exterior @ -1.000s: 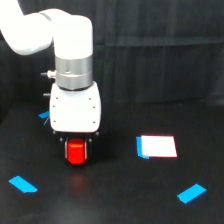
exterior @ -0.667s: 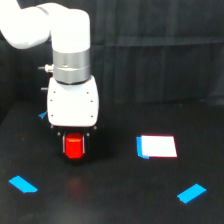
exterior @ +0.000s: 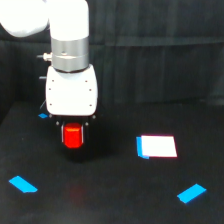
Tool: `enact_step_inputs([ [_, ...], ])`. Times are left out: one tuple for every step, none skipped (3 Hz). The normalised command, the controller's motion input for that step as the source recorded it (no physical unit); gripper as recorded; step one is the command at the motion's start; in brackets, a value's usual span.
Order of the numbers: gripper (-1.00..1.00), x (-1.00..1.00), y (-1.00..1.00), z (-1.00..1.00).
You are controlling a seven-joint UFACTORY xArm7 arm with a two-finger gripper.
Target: Pick up the red object from the table
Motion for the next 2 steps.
enact_step_inputs([
  [-0.97, 0.16, 0.01, 0.78],
  [-0.96, 0.06, -0.07, 0.55],
])
